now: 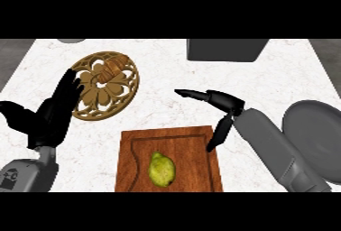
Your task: Pick the pear from the cutting board and place it in the pan
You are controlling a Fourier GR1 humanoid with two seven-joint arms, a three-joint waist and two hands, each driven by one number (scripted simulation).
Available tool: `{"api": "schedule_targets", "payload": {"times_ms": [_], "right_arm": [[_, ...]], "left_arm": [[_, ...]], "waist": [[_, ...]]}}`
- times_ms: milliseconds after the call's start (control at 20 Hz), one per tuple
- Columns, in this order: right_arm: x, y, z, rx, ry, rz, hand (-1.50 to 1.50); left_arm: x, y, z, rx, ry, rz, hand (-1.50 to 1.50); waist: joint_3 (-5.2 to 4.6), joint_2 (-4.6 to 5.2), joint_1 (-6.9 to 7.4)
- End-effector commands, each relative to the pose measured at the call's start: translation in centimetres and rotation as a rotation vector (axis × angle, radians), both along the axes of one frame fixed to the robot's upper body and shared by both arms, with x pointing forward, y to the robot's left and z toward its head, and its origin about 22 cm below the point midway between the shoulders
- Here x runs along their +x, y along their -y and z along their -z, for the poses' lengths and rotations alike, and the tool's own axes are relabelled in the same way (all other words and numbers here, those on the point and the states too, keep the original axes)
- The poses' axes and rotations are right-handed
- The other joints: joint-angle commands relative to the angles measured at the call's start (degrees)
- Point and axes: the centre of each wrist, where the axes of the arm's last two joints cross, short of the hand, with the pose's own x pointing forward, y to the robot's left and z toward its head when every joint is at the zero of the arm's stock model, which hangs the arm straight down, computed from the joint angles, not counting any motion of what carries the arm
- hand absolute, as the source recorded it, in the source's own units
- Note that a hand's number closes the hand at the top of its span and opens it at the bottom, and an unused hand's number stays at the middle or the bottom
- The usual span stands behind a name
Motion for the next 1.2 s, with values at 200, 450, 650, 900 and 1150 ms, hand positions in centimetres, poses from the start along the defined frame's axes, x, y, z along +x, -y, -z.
{"api": "schedule_targets", "payload": {"times_ms": [200,450,650,900,1150], "right_arm": [[-0.4,-1.4,0.2,-0.185,0.021,-0.298,-1.50],[-2.0,-2.1,0.3,-0.224,0.125,-0.337,-1.50],[-0.3,-1.7,-2.7,-0.311,0.225,-0.271,-1.50],[-3.3,-1.9,-2.8,-0.298,0.225,-0.241,-1.50],[-3.5,-5.1,-5.3,-0.255,0.218,-0.251,-1.50]], "left_arm": [[-1.1,-0.4,0.1,-0.001,0.009,-0.008,0.00],[0.5,0.7,-0.4,0.013,0.010,-0.034,0.00],[-1.2,-2.4,0.3,0.010,-0.008,-0.013,0.00],[-2.1,-0.9,0.6,-0.002,-0.001,-0.039,0.00],[-0.8,-1.3,-0.8,-0.012,-0.001,-0.048,0.00]], "waist": [[-0.02,-0.10,-0.21],[-0.03,-0.26,-1.50],[-0.05,-0.29,-1.11],[-0.05,-0.37,-1.54],[-0.05,-0.36,-1.47]]}}
